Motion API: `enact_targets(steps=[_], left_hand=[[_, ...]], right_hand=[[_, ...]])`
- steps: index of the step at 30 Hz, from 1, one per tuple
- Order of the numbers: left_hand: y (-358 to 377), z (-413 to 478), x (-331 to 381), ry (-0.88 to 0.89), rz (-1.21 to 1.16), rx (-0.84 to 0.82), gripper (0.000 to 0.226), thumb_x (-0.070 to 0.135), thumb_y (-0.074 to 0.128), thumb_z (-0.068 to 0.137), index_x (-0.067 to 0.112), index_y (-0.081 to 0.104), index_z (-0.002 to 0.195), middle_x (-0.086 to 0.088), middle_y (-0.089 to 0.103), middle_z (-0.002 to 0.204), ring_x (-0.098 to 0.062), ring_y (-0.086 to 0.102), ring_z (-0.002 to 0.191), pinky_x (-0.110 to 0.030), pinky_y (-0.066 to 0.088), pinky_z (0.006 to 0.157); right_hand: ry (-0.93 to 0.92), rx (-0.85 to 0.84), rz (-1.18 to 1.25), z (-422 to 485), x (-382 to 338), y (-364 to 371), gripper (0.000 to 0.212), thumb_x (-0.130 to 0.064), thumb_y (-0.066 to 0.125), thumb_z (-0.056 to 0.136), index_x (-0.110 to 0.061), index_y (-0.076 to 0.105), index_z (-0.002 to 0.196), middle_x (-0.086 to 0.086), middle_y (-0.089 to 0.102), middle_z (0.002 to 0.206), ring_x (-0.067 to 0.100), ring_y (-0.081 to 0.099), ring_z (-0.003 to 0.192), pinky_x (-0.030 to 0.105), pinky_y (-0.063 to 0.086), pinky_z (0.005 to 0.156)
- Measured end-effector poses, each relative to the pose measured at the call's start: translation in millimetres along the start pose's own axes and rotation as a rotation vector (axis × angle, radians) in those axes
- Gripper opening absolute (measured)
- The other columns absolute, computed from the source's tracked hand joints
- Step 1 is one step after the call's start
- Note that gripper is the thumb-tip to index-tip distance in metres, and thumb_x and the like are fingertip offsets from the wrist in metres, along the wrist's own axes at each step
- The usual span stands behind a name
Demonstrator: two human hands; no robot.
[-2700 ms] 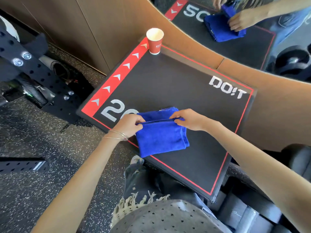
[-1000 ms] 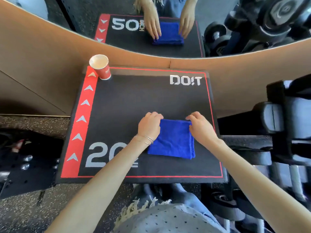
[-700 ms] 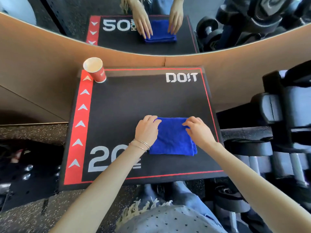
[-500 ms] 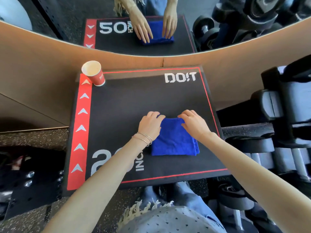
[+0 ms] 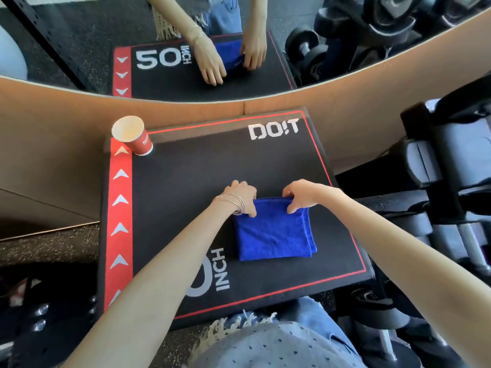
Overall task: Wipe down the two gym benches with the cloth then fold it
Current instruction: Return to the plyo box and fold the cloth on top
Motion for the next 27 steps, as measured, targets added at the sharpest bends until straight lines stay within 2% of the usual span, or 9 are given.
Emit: enact_targets(steps=[3,6,8,10,12,16,20,23,27], left_hand=[[-10,8,-1,0.019,-0.152,-0.057,0.036,0.02,0.07,0.07,0.018,0.059,0.104,-0.005,0.06,0.113,-0.027,0.058,0.101,-0.038,0.052,0.084],[-25,14,5,-0.01,-0.263,0.224,0.026,0.014,0.064,0.074,0.02,0.058,0.098,-0.003,0.063,0.106,-0.027,0.059,0.097,-0.032,0.045,0.074],[-31,15,14,0.001,-0.155,0.453,0.034,0.008,0.059,0.079,0.016,0.054,0.112,-0.007,0.059,0.117,-0.028,0.053,0.109,-0.035,0.042,0.083],[-27,14,27,0.043,0.031,0.558,0.054,0.005,0.056,0.083,0.011,0.039,0.134,-0.012,0.041,0.141,-0.03,0.035,0.132,-0.037,0.034,0.104],[-12,9,39,0.087,0.117,0.552,0.063,0.009,0.051,0.088,0.008,0.024,0.144,-0.012,0.021,0.155,-0.028,0.016,0.144,-0.039,0.018,0.117],[40,-5,50,0.132,0.112,0.364,0.075,0.042,0.049,0.092,0.006,0.015,0.148,-0.013,0.01,0.158,-0.027,0.006,0.147,-0.04,0.006,0.12],[57,-6,44,0.158,0.25,0.413,0.068,0.027,0.04,0.097,0.005,0.001,0.148,-0.017,-0.001,0.158,-0.03,-0.001,0.147,-0.039,0.003,0.12],[55,0,41,0.186,0.251,0.427,0.055,0.013,0.026,0.1,0.004,0.0,0.148,-0.019,0.0,0.158,-0.032,0.0,0.147,-0.04,0.006,0.12],[47,13,38,0.215,0.28,0.458,0.055,0.011,0.027,0.101,0.004,0.0,0.148,-0.019,0.002,0.158,-0.032,0.001,0.147,-0.04,0.008,0.121]], right_hand=[[0.033,-0.007,0.081,0,17,-8,0.033,-0.026,0.073,0.075,-0.014,0.064,0.105,0.0,0.058,0.089,0.023,0.055,0.087,0.032,0.047,0.071],[0.124,0.247,0.067,2,33,-21,0.031,-0.023,0.067,0.079,-0.016,0.062,0.109,0.002,0.06,0.1,0.025,0.055,0.096,0.032,0.047,0.072],[0.178,0.515,-0.012,1,36,-27,0.036,-0.016,0.058,0.085,-0.014,0.056,0.12,0.007,0.056,0.118,0.028,0.048,0.111,0.038,0.046,0.083],[0.18,0.657,-0.098,-3,31,-24,0.046,-0.009,0.051,0.089,-0.01,0.045,0.134,0.012,0.044,0.134,0.03,0.038,0.124,0.04,0.039,0.094],[0.121,0.673,-0.044,-6,23,-7,0.049,-0.008,0.045,0.093,-0.008,0.036,0.141,0.013,0.033,0.146,0.029,0.03,0.133,0.038,0.033,0.103],[-0.043,0.598,-0.025,-22,11,54,0.051,-0.019,0.044,0.098,-0.002,0.029,0.144,0.015,0.021,0.154,0.028,0.019,0.143,0.034,0.018,0.116],[-0.084,0.569,-0.164,-29,15,83,0.061,-0.014,0.047,0.096,0.002,0.015,0.146,0.02,0.01,0.155,0.033,0.007,0.144,0.037,0.006,0.118],[-0.092,0.598,-0.159,-27,16,76,0.058,0.004,0.041,0.093,0.002,0.016,0.145,0.021,0.014,0.154,0.036,0.012,0.143,0.039,0.013,0.117],[-0.1,0.663,-0.154,-25,18,55,0.064,0.014,0.066,0.074,0.007,0.044,0.133,0.026,0.045,0.138,0.038,0.045,0.128,0.042,0.044,0.1]])
Point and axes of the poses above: each hand's wrist, its own z-axis towards the middle knuckle, its own y-axis out of the palm, x = y × z, the point moved 4 cm from there along z, towards the middle knuckle
